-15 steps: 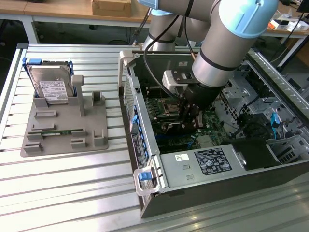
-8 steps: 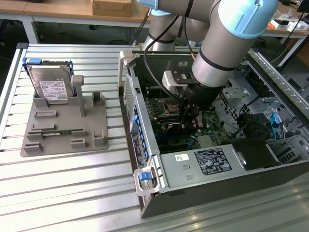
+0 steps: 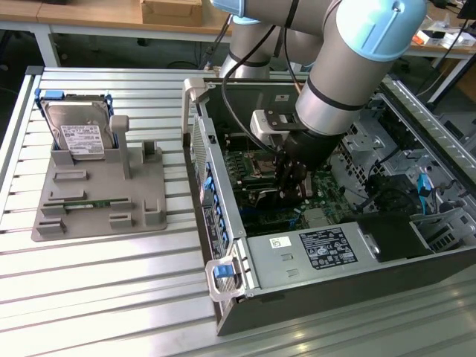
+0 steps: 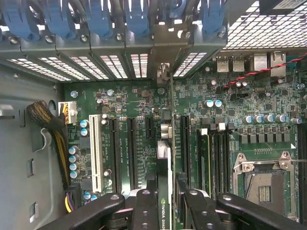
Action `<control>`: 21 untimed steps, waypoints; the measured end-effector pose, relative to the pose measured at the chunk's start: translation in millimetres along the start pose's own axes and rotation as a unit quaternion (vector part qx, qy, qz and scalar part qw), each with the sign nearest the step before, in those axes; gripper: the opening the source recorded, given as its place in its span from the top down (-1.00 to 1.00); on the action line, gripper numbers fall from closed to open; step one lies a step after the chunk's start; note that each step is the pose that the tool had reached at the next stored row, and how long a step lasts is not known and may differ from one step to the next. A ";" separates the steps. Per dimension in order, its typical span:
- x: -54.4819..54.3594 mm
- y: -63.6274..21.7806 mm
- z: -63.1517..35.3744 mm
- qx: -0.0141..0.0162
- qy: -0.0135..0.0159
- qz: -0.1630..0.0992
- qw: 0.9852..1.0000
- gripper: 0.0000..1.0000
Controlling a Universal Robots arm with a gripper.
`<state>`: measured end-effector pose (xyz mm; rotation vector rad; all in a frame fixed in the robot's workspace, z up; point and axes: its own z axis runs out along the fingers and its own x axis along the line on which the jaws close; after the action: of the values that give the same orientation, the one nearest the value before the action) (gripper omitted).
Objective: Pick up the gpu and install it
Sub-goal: 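Insert the gpu into the slot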
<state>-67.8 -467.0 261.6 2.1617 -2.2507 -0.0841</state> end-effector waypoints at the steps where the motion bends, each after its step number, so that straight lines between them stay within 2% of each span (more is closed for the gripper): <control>1: 0.0 0.0 0.0 0.000 0.000 0.000 1.000 0.46; 2: 0.1 0.0 -0.3 0.000 0.000 0.000 1.000 0.22; 3: 0.1 0.0 -0.3 0.000 0.000 0.000 1.000 0.08; 4: 0.1 0.0 -0.5 0.000 0.000 0.000 1.000 0.08; 5: -0.1 0.4 -6.5 0.000 0.001 0.000 1.000 0.08; 7: -4.4 1.5 -25.4 0.000 0.001 0.000 1.000 0.08; 8: -7.9 1.8 -27.3 0.000 0.000 0.000 1.000 0.11; 9: -12.8 2.1 -29.2 0.000 0.000 0.000 1.000 0.25; 10: -14.2 2.1 -29.7 0.000 0.000 0.000 1.000 0.25; 11: -16.8 2.3 -31.2 0.000 0.000 0.000 1.000 0.49; 12: -17.0 2.3 -32.7 0.000 0.000 0.000 1.000 0.62; 13: -17.2 2.3 -33.8 0.000 0.000 0.000 1.000 0.62; 14: -17.3 2.1 -37.5 0.000 0.000 0.000 1.000 0.75; 16: -18.1 2.4 -46.9 0.000 0.000 0.000 1.000 0.75; 21: -22.7 3.3 -61.3 0.000 0.000 0.000 1.000 0.75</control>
<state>-67.0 -445.8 323.6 2.1616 -2.2500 -0.0835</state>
